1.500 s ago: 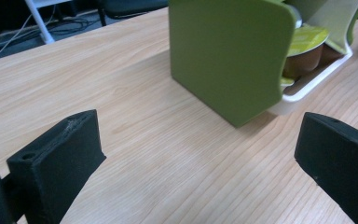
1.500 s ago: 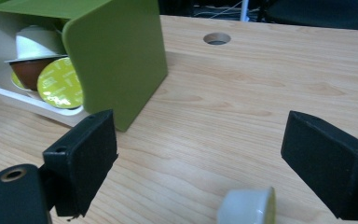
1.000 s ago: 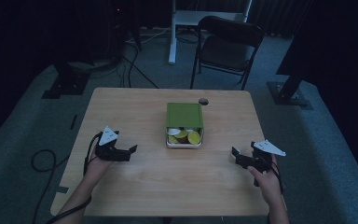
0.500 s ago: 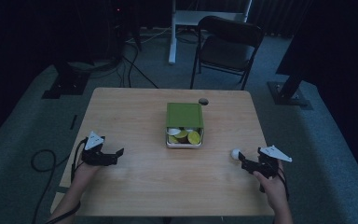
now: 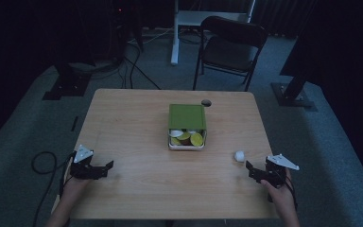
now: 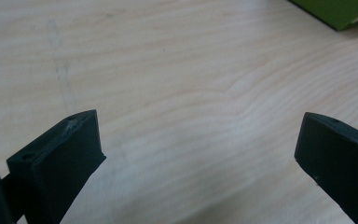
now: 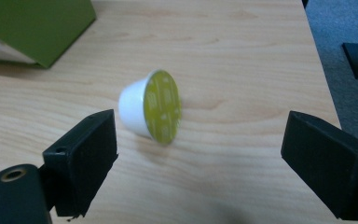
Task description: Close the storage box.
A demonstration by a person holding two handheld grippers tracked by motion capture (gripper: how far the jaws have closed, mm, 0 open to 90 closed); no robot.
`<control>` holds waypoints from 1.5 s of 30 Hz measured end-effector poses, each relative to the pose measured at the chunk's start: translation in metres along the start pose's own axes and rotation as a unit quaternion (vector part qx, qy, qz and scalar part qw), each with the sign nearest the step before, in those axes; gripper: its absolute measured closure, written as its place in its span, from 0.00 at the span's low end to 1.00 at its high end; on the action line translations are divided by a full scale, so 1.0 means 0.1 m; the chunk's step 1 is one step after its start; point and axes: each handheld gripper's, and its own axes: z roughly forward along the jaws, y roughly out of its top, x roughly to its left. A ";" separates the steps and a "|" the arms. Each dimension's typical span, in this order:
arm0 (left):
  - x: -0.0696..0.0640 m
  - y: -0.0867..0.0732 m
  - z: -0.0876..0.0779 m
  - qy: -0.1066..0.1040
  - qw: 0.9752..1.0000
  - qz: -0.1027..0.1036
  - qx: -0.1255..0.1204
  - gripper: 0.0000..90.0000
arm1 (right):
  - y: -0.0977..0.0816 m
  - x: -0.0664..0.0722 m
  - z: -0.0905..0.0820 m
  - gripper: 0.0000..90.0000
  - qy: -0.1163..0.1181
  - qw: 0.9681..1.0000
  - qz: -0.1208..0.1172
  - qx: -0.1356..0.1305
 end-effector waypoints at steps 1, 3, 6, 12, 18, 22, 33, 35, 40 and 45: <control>0.00 -0.01 -0.02 0.003 1.000 0.000 0.002 0.01 | -0.01 0.00 0.00 0.11 -0.001 1.000 0.001 0.002; 0.01 -0.04 -0.05 0.005 1.000 -0.006 0.003 0.01 | -0.03 -0.01 -0.01 0.11 -0.002 1.000 0.002 0.006; 0.00 -0.07 -0.09 0.015 1.000 -0.007 0.009 0.01 | -0.05 -0.01 -0.01 0.11 -0.004 1.000 -0.003 0.012; 0.00 -0.17 -0.18 0.032 0.999 -0.017 0.025 0.01 | -0.11 -0.02 0.00 0.11 -0.009 1.000 -0.001 0.030; -0.04 -0.27 -0.21 0.034 0.998 -0.022 0.042 0.01 | -0.14 -0.02 0.01 0.11 -0.016 0.999 -0.001 0.039; -0.10 -0.34 -0.26 0.051 0.997 -0.031 0.057 0.01 | -0.17 -0.01 0.02 0.11 -0.028 0.998 0.002 0.051; -0.16 -0.40 -0.30 0.070 0.992 -0.065 0.082 0.01 | -0.23 -0.04 0.03 0.11 -0.048 0.996 0.024 0.067; -0.16 -0.42 -0.29 0.078 0.991 -0.069 0.084 0.01 | -0.24 -0.04 0.03 0.11 -0.052 0.996 0.023 0.072; -0.17 -0.43 -0.25 0.092 0.989 -0.069 0.093 0.01 | -0.27 -0.04 0.04 0.11 -0.064 0.994 0.025 0.082; -0.18 -0.42 -0.24 0.103 0.988 -0.077 0.088 0.01 | -0.28 -0.04 0.06 0.11 -0.064 0.994 0.026 0.087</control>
